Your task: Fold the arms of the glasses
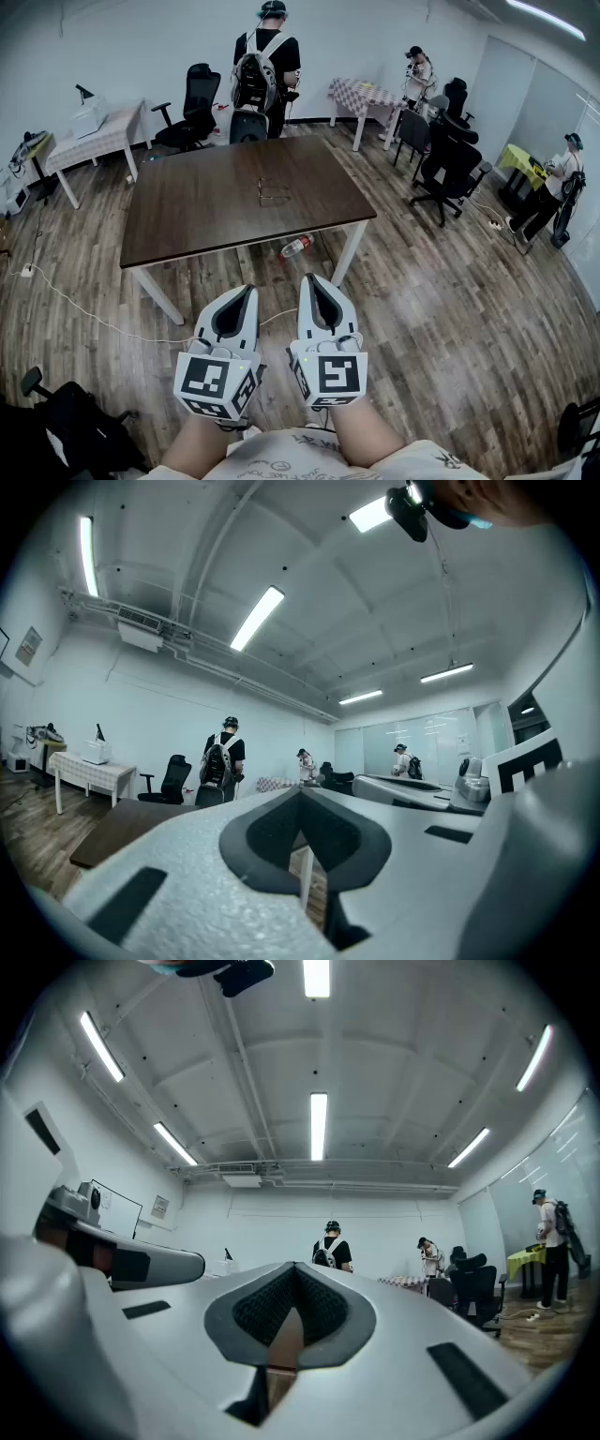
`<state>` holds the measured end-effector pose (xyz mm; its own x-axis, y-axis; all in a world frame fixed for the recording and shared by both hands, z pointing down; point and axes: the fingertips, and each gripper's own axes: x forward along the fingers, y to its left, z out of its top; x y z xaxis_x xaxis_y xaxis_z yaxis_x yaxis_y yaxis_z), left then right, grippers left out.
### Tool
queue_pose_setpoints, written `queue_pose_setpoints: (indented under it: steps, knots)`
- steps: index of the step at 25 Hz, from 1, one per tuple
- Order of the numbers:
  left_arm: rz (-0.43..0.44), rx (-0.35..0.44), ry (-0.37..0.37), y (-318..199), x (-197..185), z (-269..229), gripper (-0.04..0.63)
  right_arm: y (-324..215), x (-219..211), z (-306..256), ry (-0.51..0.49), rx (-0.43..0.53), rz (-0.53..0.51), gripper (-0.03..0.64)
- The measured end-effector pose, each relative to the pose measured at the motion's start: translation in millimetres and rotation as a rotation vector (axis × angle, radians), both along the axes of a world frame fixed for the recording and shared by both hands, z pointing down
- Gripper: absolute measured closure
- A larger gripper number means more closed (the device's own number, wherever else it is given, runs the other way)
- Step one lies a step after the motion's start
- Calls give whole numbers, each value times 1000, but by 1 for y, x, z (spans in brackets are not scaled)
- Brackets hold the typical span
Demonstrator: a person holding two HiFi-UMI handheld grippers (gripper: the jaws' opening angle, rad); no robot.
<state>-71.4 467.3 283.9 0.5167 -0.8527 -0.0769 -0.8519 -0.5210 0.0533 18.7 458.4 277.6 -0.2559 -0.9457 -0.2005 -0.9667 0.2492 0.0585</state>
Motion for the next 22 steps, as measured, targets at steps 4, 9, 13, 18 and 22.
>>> queue_pose_setpoints:
  steps: [4,9,13,18,22]
  knots:
    - [7,-1,0,-2,-12,1,600,-2,-16,0,9,-5,2,604]
    - [17,2,8,-5,-33,1,600,-5,-34,4,-13,-16,20,603]
    - [36,-2,5,-6,-57,5,600,-6,-60,8,0,-26,37,603]
    - [56,-5,4,-7,-87,13,600,-6,-88,10,17,-9,69,603]
    - [60,-13,5,-9,-102,18,600,-8,-99,14,26,-11,78,603]
